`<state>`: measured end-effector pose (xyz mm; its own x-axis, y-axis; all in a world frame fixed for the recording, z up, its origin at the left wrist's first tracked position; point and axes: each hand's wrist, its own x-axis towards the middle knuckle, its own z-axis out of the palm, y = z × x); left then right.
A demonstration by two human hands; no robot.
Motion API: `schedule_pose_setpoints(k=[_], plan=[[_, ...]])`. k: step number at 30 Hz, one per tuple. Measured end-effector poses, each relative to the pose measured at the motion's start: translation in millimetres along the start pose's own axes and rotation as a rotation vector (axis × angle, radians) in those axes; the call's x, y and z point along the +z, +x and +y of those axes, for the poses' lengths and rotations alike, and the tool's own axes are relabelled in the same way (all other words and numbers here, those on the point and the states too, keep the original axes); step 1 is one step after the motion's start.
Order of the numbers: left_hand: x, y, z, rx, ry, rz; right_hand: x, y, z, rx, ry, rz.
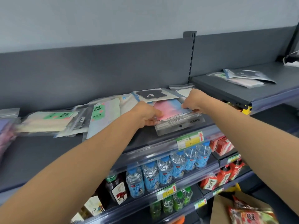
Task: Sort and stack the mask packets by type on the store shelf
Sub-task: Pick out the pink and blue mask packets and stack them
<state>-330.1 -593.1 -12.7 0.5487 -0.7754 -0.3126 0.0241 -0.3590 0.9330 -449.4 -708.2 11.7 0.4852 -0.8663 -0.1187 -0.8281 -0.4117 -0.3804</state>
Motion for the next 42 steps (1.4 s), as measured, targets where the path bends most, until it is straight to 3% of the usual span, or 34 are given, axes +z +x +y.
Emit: schedule_pose_setpoints(k=[11,22,27,32,42], plan=[[23,-22,-15,0.045,0.027,-0.246,10,-58,27,0.168,-0.025,0.104],[43,-50,-12,0.128,0.094,-0.285,5,-92,58,0.209,0.094,0.221],[51,-62,-6,0.159,0.101,-0.188,-6,-86,66,0.158,0.224,0.272],[36,-76,-7,0.247,0.078,0.021,-2,-75,57,-0.003,0.330,0.228],[-90,-140,-51,0.189,0.047,0.567,60,-98,-81,-0.397,0.532,0.014]])
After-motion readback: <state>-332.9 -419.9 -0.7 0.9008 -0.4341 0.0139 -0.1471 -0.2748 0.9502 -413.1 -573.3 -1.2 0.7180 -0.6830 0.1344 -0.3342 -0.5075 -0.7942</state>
